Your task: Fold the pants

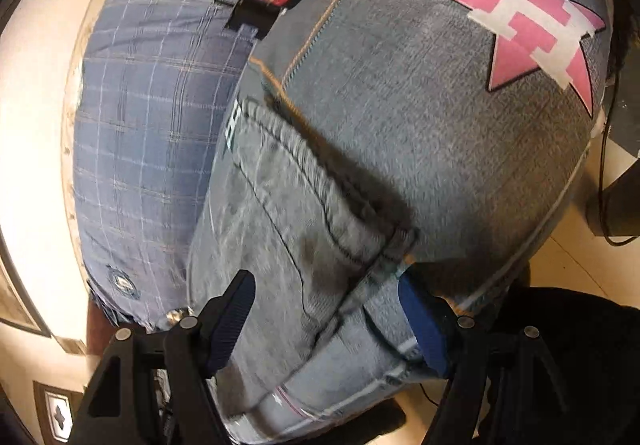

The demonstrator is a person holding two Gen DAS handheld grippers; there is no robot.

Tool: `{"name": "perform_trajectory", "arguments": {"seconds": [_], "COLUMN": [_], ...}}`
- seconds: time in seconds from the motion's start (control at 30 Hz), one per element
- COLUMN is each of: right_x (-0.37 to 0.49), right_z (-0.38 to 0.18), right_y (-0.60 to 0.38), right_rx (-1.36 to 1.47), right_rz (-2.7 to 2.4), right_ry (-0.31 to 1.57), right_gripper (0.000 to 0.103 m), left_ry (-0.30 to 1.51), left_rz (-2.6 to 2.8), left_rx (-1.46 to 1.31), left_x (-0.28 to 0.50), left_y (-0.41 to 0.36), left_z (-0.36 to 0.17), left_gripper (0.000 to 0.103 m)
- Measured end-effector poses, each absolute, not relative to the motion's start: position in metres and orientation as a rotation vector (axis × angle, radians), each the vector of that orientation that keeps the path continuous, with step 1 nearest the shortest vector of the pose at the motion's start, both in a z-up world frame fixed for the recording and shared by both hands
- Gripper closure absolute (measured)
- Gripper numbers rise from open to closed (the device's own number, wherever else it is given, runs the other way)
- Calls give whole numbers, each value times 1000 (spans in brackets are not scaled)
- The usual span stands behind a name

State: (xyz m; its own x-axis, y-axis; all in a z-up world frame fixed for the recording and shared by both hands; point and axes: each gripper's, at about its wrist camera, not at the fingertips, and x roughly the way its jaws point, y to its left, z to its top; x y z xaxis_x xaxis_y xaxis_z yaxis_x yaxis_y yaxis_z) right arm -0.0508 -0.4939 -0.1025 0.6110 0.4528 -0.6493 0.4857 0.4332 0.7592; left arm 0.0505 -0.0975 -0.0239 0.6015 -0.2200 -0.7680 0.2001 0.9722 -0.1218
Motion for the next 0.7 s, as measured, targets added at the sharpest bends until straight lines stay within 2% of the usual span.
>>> {"name": "perform_trajectory", "arguments": {"seconds": [0.27, 0.5, 0.63, 0.67, 0.7], "right_x": [-45, -30, -24, -24, -24], "right_z": [-98, -93, -92, -92, -91], "right_y": [-496, -490, -488, -488, -489], "right_rx": [1109, 998, 960, 963, 960], "right_rz": [-83, -94, -77, -78, -76], "right_ry": [962, 1001, 1034, 1033, 1034], "right_gripper": [26, 28, 56, 61, 61], "left_ry": [925, 956, 960, 959, 954], "left_rz": [-322, -328, -318, -320, -323], "left_rx": [43, 66, 74, 68, 57], "left_x": [69, 76, 78, 78, 77], "left_y": [-156, -168, -167, -166, -165], "left_z": [-27, -40, -42, -41, -39], "left_gripper": [13, 13, 13, 13, 13]}}
